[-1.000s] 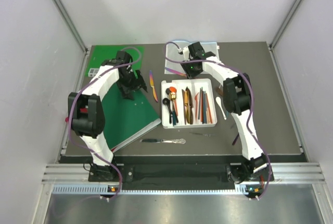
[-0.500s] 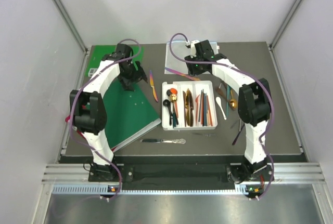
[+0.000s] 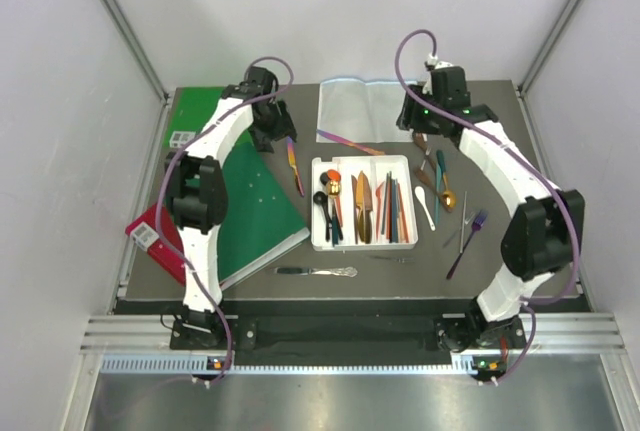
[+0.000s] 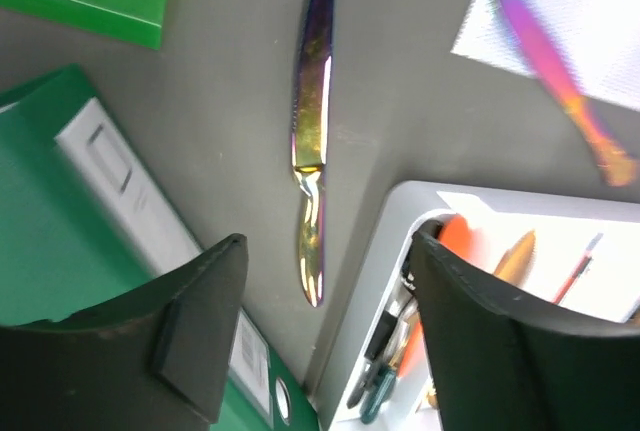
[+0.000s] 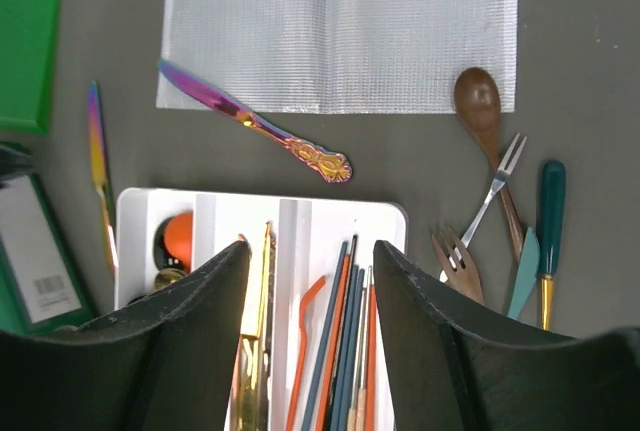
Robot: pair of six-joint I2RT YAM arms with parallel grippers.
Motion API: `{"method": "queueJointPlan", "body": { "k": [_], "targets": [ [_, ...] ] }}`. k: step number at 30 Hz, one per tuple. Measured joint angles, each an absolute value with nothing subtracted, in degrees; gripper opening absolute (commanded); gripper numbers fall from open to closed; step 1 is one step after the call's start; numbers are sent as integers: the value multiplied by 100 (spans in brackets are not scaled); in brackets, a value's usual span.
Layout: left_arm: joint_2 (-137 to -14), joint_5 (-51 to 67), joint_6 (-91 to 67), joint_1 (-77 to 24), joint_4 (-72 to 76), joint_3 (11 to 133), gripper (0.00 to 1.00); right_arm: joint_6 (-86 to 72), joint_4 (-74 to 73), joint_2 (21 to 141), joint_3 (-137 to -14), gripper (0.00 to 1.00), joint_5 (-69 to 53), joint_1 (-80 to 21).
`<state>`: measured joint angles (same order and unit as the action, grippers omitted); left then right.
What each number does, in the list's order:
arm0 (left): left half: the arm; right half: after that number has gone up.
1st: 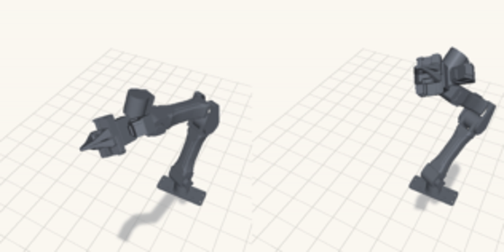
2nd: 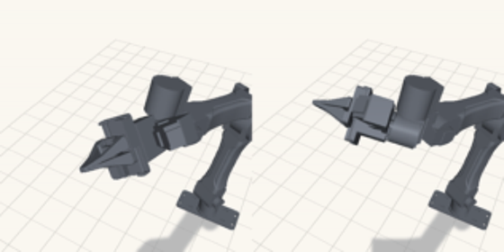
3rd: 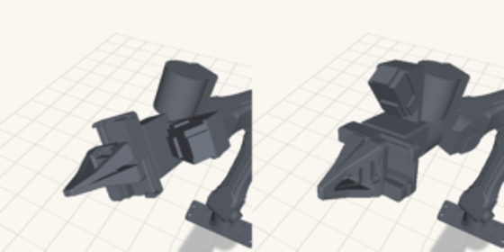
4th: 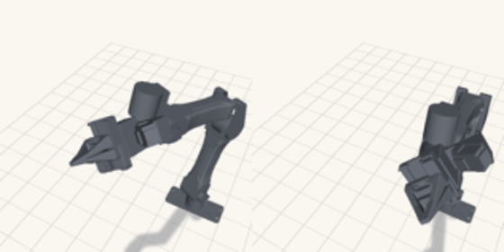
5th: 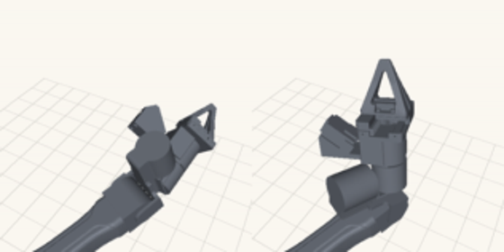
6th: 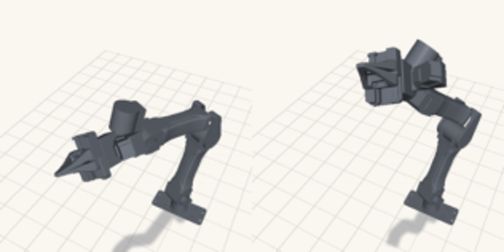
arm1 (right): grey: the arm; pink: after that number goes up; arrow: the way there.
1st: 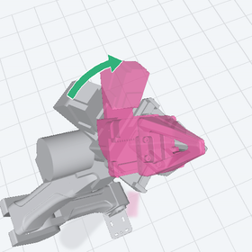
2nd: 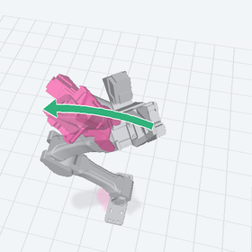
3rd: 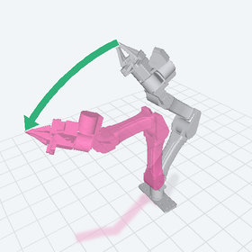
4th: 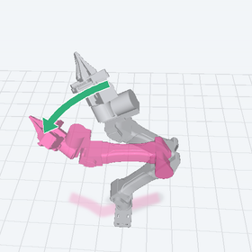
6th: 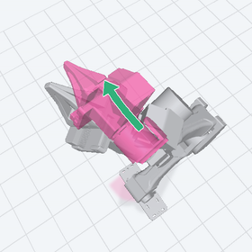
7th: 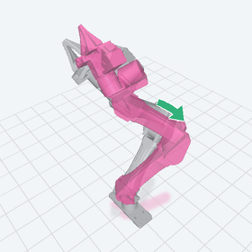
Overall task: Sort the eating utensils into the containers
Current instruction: Pick up the knife at the center of the board.
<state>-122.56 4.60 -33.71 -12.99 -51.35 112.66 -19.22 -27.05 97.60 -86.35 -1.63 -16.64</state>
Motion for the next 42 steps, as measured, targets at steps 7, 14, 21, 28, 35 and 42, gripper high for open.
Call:
{"method": "queueJointPlan", "body": {
  "k": [7, 14, 21, 28, 35, 42],
  "targets": [
    [-13109, 513, -3339, -1411, -5527, 11764, 73, -2064, -3094, 9306, -8635, 54, -338, -1424],
    [-13367, 438, -3350, -1516, -5927, 12075, 70, -2053, -3441, 9308, -8578, 55, -449, -1249],
    [-13367, 202, -3422, -1876, -6224, 12027, 68, -2071, -3485, 9308, -8388, 54, -646, -1133],
    [-13367, -102, -3579, -2018, -6265, 11878, 66, -2108, -3575, 9308, -8097, 54, -819, -838],
    [-13419, -292, -3686, -1957, -6267, 11743, 65, -2121, -3562, 9303, -8097, 54, -930, -760],
    [-13668, -344, -3728, -1909, -6375, 11883, 62, -2128, -3559, 9303, -8097, 54, -1061, -733]
  ]
}}
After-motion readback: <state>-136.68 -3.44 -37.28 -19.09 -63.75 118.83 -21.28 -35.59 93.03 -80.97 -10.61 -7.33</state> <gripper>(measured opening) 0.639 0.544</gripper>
